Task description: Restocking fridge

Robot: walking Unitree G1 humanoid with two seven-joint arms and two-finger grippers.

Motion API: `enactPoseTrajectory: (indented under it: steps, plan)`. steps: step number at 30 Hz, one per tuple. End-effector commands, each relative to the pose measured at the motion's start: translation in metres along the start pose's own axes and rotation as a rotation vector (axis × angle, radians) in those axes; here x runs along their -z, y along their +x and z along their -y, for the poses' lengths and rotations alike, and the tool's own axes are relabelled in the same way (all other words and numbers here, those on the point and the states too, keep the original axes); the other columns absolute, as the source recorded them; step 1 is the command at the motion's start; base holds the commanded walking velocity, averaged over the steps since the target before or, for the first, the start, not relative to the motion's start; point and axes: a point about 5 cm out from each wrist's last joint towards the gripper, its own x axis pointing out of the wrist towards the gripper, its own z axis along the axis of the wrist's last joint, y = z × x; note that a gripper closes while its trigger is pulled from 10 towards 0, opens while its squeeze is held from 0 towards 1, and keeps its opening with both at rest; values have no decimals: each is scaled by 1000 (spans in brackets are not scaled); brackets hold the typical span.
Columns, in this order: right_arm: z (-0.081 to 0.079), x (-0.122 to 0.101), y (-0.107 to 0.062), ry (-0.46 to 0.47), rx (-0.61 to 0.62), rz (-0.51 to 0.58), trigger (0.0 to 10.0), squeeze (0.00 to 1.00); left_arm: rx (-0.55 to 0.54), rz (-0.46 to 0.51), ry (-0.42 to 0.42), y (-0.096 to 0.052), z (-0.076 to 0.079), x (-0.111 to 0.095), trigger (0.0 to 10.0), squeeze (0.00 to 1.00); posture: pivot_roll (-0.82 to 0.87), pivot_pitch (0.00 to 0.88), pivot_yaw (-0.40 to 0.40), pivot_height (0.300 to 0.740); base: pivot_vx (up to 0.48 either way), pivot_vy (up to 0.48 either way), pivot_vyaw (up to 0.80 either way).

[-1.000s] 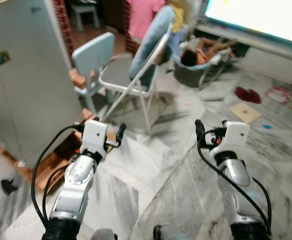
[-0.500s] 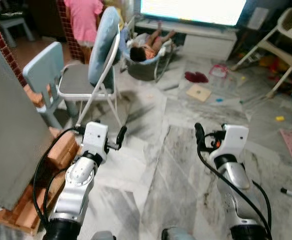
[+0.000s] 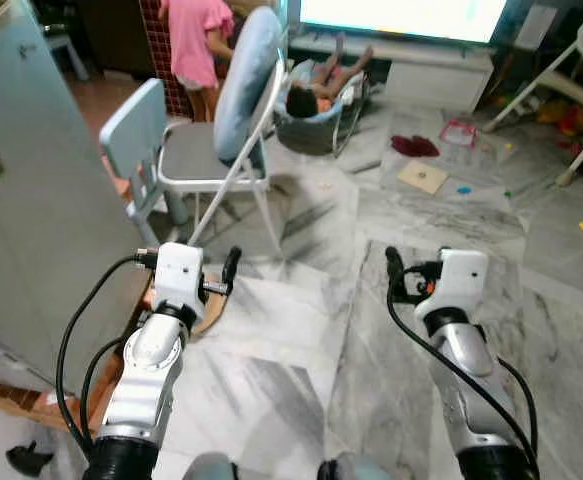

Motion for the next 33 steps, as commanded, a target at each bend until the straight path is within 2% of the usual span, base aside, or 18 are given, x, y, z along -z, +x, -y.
enactPoseTrajectory:
  steps: [1,6,10,18,27,30,31,33]
  plan:
    - [-13,-10,3,-8,-59,52,10000,0,0,0,8,-2,-2,0,10000,0,25,52,-29,740,0,480,794]
    - [-13,-9,4,27,-54,45,10000,0,19,-1,-40,-2,3,-2,10000,0,34,59,-30,740,0,480,799]
    - [-12,-8,5,41,-42,35,10000,0,6,10,-30,-1,2,-5,10000,0,39,60,-31,740,0,439,0]
    - [-11,-15,12,12,-35,63,10000,0,10,-1,-19,-2,-2,-6,10000,0,49,80,-39,740,0,0,0]
    - [-10,-8,4,37,-23,42,10000,0,45,-14,-14,-2,4,-3,10000,0,41,87,-48,740,0,480,0]
    - [-11,-5,2,91,-35,31,10000,0,46,-33,-15,-2,5,1,10000,0,39,87,-48,740,0,480,0]
    - [-14,-6,0,153,-69,33,10000,0,53,-41,-15,-2,7,2,10000,0,39,87,-48,740,0,480,0]
    - [-16,-9,0,145,-85,48,10000,0,75,-49,-18,-3,9,3,10000,0,39,87,-48,740,0,405,0]
